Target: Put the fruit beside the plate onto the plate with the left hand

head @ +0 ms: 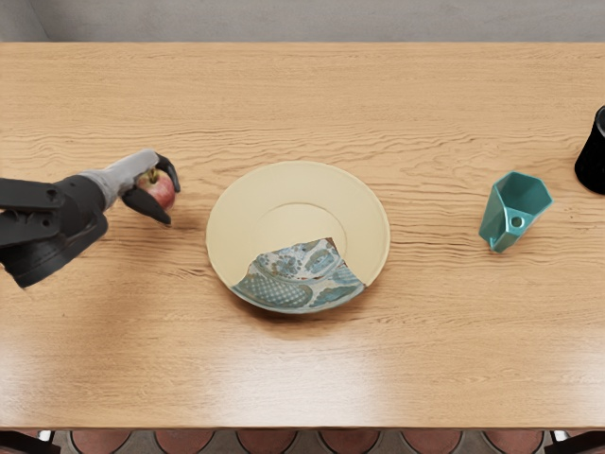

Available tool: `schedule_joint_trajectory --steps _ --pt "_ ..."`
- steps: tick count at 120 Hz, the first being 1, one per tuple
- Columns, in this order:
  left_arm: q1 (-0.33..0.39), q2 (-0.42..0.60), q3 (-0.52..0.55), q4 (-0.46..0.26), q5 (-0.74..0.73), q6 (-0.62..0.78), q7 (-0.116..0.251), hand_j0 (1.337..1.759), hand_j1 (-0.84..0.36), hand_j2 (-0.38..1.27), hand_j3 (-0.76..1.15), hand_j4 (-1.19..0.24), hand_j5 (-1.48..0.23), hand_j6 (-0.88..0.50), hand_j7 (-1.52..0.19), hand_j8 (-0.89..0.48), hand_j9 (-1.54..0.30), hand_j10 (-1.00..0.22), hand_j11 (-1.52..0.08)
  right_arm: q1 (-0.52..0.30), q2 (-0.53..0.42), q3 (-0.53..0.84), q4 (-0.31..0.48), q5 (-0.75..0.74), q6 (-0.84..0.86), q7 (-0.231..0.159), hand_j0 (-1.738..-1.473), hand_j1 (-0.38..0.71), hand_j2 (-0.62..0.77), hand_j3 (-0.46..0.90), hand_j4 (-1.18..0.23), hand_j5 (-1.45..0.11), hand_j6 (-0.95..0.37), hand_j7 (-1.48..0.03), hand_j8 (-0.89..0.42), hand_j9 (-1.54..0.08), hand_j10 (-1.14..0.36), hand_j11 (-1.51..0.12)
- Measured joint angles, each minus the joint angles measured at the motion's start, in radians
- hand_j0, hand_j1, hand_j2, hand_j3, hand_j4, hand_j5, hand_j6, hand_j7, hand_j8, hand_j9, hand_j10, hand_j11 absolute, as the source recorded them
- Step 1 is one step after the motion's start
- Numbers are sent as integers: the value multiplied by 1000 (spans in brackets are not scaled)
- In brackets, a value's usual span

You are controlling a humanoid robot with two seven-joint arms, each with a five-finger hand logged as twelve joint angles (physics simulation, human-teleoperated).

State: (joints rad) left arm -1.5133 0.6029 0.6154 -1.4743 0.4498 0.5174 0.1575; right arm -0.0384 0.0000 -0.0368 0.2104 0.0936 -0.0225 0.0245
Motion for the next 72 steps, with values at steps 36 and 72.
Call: schedule_joint_trajectory --steps 36,72 --pt "-82 39 -2 -72 2 -34 0 1638 -249 39 0 -651 -1209 -223 -1188 -126 -1194 -290 -1233 0 0 0 0 0 0 0 -1658 -312 -6 0 -31 -40 -31 -40 -31 -40 -31 -40" --pt "-161 52 -44 -114 -24 -131 -1 1638 -258 81 0 -656 -1204 -224 -1190 -116 -1200 -286 -1241 0 0 0 0 0 0 0 -1658 -312 -6 0 -31 -40 -31 -40 -31 -40 -31 -40"
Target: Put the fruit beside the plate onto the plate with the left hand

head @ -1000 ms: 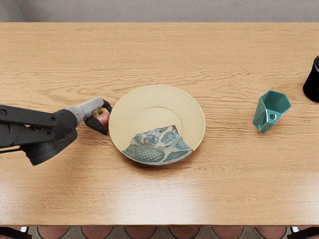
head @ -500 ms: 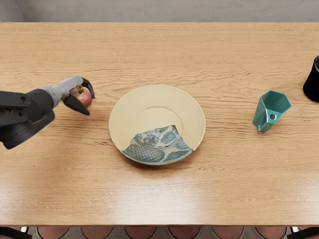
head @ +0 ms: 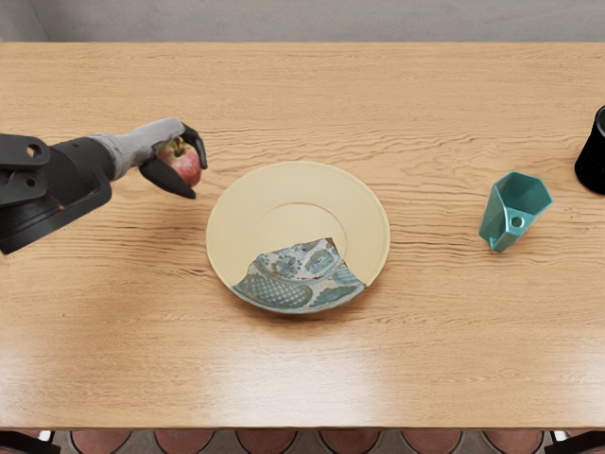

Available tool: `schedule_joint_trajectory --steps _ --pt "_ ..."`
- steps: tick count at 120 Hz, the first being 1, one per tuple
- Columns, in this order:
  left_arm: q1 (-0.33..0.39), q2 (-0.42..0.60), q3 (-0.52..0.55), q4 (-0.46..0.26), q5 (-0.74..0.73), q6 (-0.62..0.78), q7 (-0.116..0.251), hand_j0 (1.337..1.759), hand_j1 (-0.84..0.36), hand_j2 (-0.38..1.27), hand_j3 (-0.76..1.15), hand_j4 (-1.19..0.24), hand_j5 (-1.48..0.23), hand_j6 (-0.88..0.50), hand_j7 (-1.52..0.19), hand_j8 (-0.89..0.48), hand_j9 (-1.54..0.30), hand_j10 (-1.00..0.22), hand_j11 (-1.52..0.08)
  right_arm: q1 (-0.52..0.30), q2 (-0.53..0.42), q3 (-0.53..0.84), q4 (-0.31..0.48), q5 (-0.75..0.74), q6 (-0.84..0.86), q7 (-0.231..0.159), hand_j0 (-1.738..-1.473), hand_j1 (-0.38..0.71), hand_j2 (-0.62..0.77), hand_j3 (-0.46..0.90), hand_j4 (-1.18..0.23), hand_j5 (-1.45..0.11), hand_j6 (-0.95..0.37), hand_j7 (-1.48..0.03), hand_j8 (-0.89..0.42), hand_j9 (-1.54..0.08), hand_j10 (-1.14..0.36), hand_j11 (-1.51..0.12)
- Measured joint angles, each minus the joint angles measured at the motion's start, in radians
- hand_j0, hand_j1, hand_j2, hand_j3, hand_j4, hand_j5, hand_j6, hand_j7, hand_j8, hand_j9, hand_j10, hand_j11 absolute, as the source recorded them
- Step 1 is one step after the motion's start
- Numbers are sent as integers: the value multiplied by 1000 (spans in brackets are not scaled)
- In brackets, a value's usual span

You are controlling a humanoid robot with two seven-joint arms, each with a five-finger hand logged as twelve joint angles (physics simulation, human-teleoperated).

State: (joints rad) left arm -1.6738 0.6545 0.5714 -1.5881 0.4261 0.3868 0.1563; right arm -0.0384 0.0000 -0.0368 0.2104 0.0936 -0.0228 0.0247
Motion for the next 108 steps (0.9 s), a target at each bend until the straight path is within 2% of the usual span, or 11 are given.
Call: schedule_joint_trajectory --steps 27,40,57,62,64,68,75,81,82,87,108 --pt "-38 -8 -88 -17 -14 -221 0 1637 -257 115 0 -654 -1201 -227 -1187 -111 -1200 -286 -1245 0 0 0 0 0 0 0 -1658 -312 -6 0 -31 -40 -31 -40 -31 -40 -31 -40" --pt "-67 -72 -108 -22 -10 -279 1 1639 -248 84 0 -651 -1198 -240 -1195 -111 -1199 -285 -1235 0 0 0 0 0 0 0 -1658 -312 -6 0 -31 -40 -31 -40 -31 -40 -31 -40" --pt "-70 -162 -113 -17 19 -302 2 1639 -276 138 0 -642 -1209 -225 -1212 -101 -1205 -311 -1235 0 0 0 0 0 0 0 -1658 -312 -6 0 -31 -40 -31 -40 -31 -40 -31 -40" --pt "-69 -184 -112 -11 28 -302 2 1638 -260 102 0 -642 -1207 -226 -1214 -103 -1205 -339 -1239 0 0 0 0 0 0 0 -1658 -312 -6 0 -31 -40 -31 -40 -31 -40 -31 -40" --pt "-69 -188 -111 -9 32 -302 3 1638 -250 78 0 -645 -1206 -229 -1212 -108 -1202 -294 -1239 0 0 0 0 0 0 0 -1658 -312 -6 0 -31 -40 -31 -40 -31 -40 -31 -40" --pt "-69 -208 -109 -3 39 -303 4 1638 -238 41 0 -638 -1218 -220 -1220 -104 -1206 -298 -1238 0 0 0 0 0 0 0 -1658 -312 -6 0 -31 -40 -31 -40 -31 -40 -31 -40" --pt "-69 -227 -104 8 48 -301 6 1638 -209 -16 0 -661 -1222 -248 -1224 -125 -1202 -357 -1238 0 0 0 0 0 0 0 -1658 -312 -6 0 -31 -40 -31 -40 -31 -40 -31 -40" --pt "-69 -241 -100 20 52 -300 7 1638 -254 43 0 -660 -1223 -233 -1228 -126 -1201 -377 -1236 0 0 0 0 0 0 0 -1658 -312 -6 0 -31 -40 -31 -40 -31 -40 -31 -40" --pt "-69 -242 -100 21 53 -300 7 1638 -262 51 0 -657 -1224 -231 -1228 -126 -1201 -296 -1238 0 0 0 0 0 0 0 -1658 -312 -6 0 -31 -40 -31 -40 -31 -40 -31 -40" --pt "-69 -247 -96 27 55 -300 8 1638 -288 136 0 -642 -1228 -209 -1227 -108 -1201 -263 -1238 0 0 0 0 0 0 0 -1658 -312 -6 0 -31 -40 -31 -40 -31 -40 -31 -40" --pt "-69 -261 -89 38 47 -304 10 1640 -233 75 0 -669 -1187 -239 -1188 -130 -1196 -280 -1233 0 0 0 0 0 0 0 -1658 -312 -6 0 -31 -40 -31 -40 -31 -40 -31 -40"
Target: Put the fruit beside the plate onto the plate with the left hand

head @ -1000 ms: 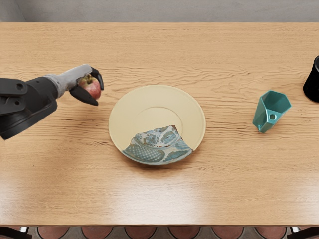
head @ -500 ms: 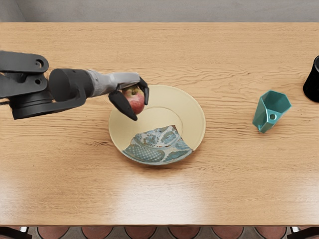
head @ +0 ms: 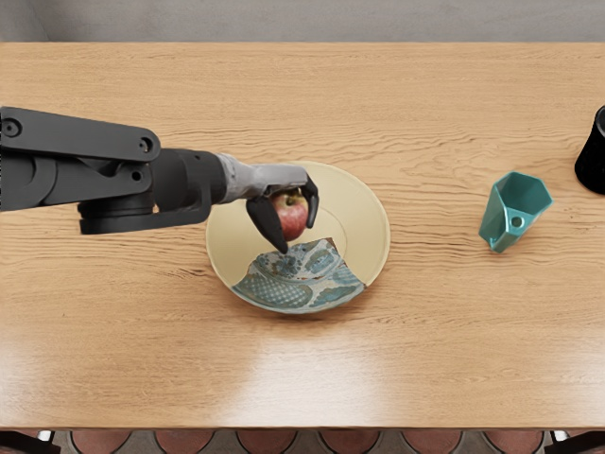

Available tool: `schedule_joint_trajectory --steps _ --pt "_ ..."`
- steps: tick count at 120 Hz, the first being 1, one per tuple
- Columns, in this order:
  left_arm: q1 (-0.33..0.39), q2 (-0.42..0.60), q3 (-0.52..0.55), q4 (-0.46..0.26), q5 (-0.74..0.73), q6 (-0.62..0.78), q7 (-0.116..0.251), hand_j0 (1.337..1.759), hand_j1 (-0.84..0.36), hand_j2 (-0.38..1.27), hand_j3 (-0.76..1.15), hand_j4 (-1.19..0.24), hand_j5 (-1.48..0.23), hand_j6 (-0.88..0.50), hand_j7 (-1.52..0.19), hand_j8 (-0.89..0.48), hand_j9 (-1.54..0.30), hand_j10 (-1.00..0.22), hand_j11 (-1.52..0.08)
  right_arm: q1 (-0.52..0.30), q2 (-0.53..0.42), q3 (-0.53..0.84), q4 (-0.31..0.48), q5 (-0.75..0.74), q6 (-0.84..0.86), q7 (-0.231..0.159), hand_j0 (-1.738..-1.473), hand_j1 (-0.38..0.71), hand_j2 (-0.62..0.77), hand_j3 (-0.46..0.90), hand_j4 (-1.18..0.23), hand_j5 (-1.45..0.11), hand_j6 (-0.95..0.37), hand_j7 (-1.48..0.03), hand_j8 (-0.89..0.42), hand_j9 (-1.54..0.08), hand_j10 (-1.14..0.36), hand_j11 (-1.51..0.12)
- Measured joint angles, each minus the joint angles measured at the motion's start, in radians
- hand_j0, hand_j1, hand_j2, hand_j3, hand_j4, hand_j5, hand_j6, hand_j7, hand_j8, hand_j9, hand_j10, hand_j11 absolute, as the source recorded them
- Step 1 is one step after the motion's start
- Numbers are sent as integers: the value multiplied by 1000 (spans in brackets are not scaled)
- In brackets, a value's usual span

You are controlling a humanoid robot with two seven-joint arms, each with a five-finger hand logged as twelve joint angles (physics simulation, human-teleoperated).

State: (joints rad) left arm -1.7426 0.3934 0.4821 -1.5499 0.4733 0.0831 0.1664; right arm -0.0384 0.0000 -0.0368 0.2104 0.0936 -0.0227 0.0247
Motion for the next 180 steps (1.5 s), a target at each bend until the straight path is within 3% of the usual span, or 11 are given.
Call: schedule_joint_trajectory --steps 11,22,39,57,80,96,106,119,139,153,180 --pt "-1 -3 0 3 -16 1 1 1640 -209 -2 0 -689 -1150 -260 -1161 -143 -1174 -297 -1206 0 0 0 0 0 0 0 -1658 -312 -6 0 -31 -40 -31 -40 -31 -40 -31 -40" --pt "0 -9 0 5 -27 2 1 1643 -247 122 0 -694 -1048 -287 -1071 -168 -1091 -304 -1121 0 0 0 0 0 0 0 -1658 -312 -6 0 -31 -40 -31 -40 -31 -40 -31 -40" --pt "0 -16 0 8 -31 0 1 1649 -191 121 0 -581 -799 -417 -826 -279 -844 -386 -869 0 0 0 0 0 0 0 -1658 -312 -6 0 -31 -40 -31 -40 -31 -40 -31 -40" --pt "-2 -19 0 10 -33 -1 3 1654 -74 86 0 -416 -561 -337 -574 -271 -583 -325 -595 0 0 0 0 0 0 0 -1658 -312 -6 0 -31 -40 -31 -40 -31 -40 -31 -40" --pt "-2 -6 -3 15 -36 -1 3 1656 1 64 0 -315 -418 -285 -423 -259 -426 -280 -431 0 0 0 0 0 0 0 -1658 -312 -6 0 -31 -40 -31 -40 -31 -40 -31 -40" --pt "20 127 -48 6 -55 -13 2 1657 24 58 0 -284 -374 -269 -376 -255 -378 -266 -380 0 0 0 0 0 0 0 -1658 -312 -6 0 -31 -40 -31 -40 -31 -40 -31 -40" --pt "99 234 -124 -3 -68 -51 2 1657 32 56 0 -273 -358 -263 -359 -254 -360 -261 -362 0 0 0 0 0 0 0 -1658 -312 -6 0 -31 -40 -31 -40 -31 -40 -31 -40" --pt "199 366 -255 -12 -77 -157 2 1658 39 54 0 -264 -344 -258 -345 -253 -346 -257 -347 0 0 0 0 0 0 0 -1658 -312 -6 0 -31 -40 -31 -40 -31 -40 -31 -40" --pt "227 558 -370 -9 -117 -377 -2 1658 45 53 0 -258 -334 -255 -334 -253 -335 -254 -335 0 0 0 0 0 0 0 -1658 -312 -6 0 -31 -40 -31 -40 -31 -40 -31 -40" --pt "321 653 -436 -1 -149 -539 -40 1658 48 52 0 -255 -330 -254 -330 -253 -330 -253 -331 0 0 0 0 0 0 0 -1658 -312 -6 0 -31 -40 -31 -40 -31 -40 -31 -40" --pt "368 756 -506 47 -219 -676 -95 1658 50 53 0 -254 -327 -254 -327 -253 -327 -253 -327 0 0 0 0 0 0 0 -1658 -312 -6 0 -31 -40 -31 -40 -31 -40 -31 -40"
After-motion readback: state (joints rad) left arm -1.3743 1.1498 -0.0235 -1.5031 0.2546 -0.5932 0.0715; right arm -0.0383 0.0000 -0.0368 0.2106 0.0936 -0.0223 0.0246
